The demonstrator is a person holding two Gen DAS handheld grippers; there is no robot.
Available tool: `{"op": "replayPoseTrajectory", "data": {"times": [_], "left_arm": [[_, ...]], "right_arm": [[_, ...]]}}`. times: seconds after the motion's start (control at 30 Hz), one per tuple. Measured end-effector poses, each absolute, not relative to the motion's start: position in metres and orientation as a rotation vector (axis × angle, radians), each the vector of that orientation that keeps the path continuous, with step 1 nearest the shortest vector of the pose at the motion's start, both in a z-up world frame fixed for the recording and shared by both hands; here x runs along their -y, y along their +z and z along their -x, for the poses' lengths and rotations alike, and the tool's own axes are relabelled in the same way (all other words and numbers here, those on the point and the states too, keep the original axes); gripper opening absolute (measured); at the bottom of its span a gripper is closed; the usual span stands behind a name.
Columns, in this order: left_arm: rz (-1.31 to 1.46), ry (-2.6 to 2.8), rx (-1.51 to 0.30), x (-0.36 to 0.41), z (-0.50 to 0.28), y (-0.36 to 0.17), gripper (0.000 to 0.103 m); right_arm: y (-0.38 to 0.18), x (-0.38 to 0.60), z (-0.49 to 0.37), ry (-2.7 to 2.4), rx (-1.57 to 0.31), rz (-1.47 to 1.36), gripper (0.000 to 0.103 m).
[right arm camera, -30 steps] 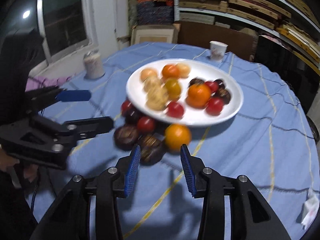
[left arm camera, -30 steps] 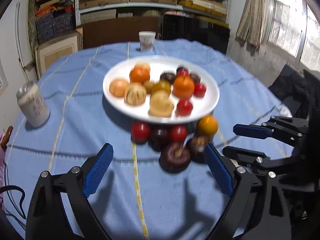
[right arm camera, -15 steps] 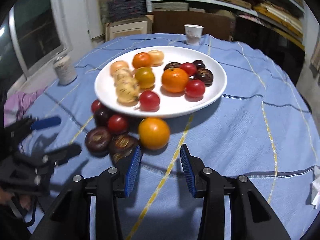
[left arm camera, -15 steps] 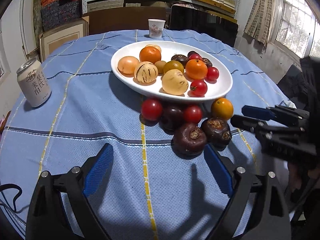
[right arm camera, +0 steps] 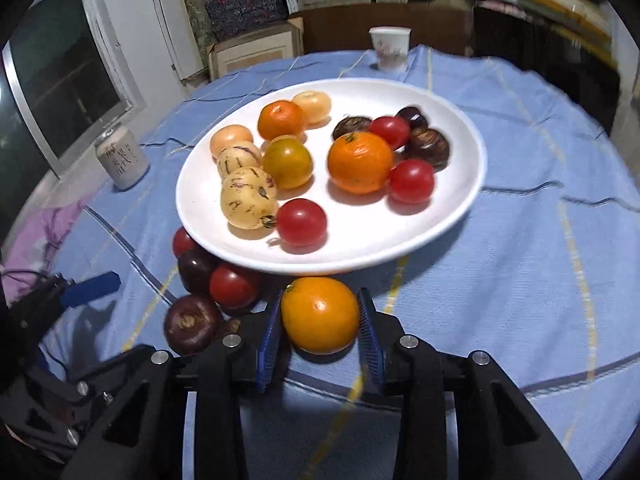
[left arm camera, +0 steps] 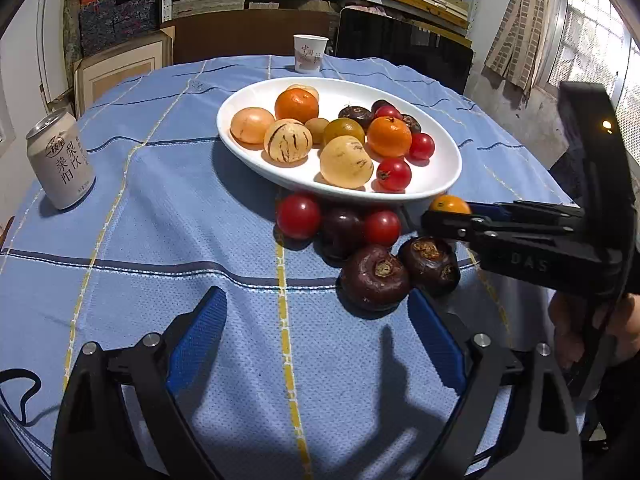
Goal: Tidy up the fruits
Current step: 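Grasp a large orange tomato with the right gripper while the left grasps a dark brown fruit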
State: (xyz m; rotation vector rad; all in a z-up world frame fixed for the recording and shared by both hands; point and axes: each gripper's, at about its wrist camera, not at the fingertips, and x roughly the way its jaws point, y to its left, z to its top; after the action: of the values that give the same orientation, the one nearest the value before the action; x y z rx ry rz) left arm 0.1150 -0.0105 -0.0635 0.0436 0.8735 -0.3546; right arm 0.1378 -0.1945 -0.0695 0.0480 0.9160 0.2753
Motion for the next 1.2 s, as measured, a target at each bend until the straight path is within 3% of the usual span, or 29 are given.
{"op": "replayPoseTrajectory", "data": {"times": [0.37,0.63,0.9,1.2], "left_arm": [[-0.103,-0.335,-0.894,0.026,-0.122,-0.069,0.090],[-0.169,-0.321,-0.955,0.045,-0.136,-0.082,0.090],[-0.093,-0.233,-0.866,0.022,-0.128,-0.069,0.092],[-0.121,-0.273,-0.925,0.030,-0.130,-0.075,0.093]], "right_arm": [[-0.062,0.248,-0.085,0.247,-0.828,-0.181,0.038],[-0.054,0.229,-0.074,0.242,-0.786,-0.063,0.038],[-0.055,0.234,-0.076,0.233,-0.791,-0.088,0.038],[-0.057,0.234,-0.078,0.240,-0.805,-0.086,0.038]]}}
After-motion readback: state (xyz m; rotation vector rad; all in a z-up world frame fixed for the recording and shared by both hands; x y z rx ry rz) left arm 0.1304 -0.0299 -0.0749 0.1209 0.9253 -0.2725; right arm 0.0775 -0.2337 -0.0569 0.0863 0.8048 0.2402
